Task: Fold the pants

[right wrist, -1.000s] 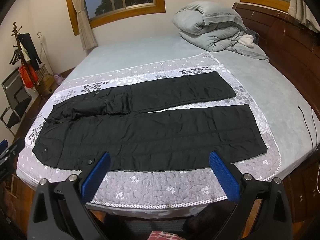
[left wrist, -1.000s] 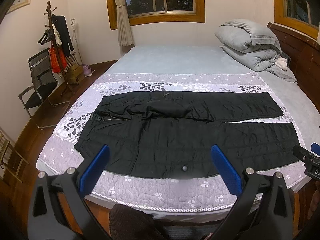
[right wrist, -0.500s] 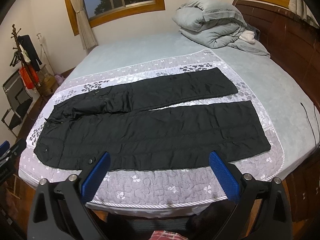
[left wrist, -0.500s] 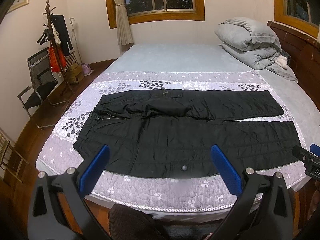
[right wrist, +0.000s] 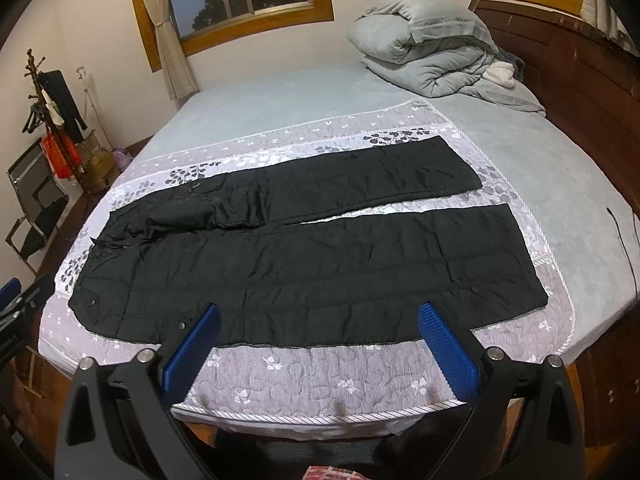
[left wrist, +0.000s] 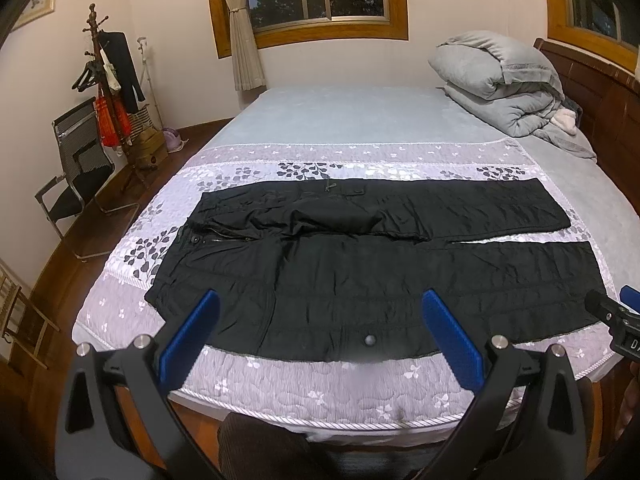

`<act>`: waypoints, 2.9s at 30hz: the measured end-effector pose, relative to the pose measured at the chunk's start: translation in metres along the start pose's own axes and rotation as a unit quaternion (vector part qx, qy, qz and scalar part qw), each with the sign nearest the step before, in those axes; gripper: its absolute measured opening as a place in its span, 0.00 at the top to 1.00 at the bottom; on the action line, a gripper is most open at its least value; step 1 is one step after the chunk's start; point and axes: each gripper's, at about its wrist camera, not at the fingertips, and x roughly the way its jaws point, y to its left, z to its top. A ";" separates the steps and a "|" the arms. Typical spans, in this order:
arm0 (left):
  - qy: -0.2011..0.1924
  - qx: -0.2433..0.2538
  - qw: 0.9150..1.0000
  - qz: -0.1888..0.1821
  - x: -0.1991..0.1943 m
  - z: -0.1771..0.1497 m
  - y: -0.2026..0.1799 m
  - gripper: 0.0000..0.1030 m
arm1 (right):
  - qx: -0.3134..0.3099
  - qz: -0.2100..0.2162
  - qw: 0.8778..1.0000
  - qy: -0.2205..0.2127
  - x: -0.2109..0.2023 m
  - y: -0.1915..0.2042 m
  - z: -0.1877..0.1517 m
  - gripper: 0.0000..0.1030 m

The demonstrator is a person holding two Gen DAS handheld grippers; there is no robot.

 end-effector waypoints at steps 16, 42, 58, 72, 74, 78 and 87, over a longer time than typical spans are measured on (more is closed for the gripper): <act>0.029 -0.013 0.999 -0.015 0.044 0.019 0.011 0.02 | -0.058 -0.068 0.995 -0.034 0.005 0.000 0.027 0.03; 0.308 -0.173 0.932 -0.081 0.390 0.133 0.226 0.02 | -0.035 -0.019 0.989 0.142 0.264 -0.200 0.243 0.03; 0.340 0.189 0.881 -0.268 0.522 0.230 0.025 0.02 | 0.004 0.048 0.972 0.232 0.385 -0.256 0.287 0.03; 0.343 0.286 0.837 -0.317 0.561 0.211 -0.031 0.03 | 0.026 0.113 0.967 0.229 0.396 -0.261 0.288 0.03; 0.348 0.306 0.831 -0.308 0.563 0.206 -0.038 0.03 | 0.010 0.149 0.959 0.242 0.399 -0.239 0.290 0.03; 0.368 0.293 0.817 -0.333 0.565 0.203 -0.052 0.03 | -0.058 0.202 0.941 0.266 0.410 -0.185 0.294 0.03; 0.410 0.288 0.783 -0.368 0.561 0.189 -0.075 0.04 | -0.203 0.196 0.907 0.312 0.451 -0.090 0.301 0.03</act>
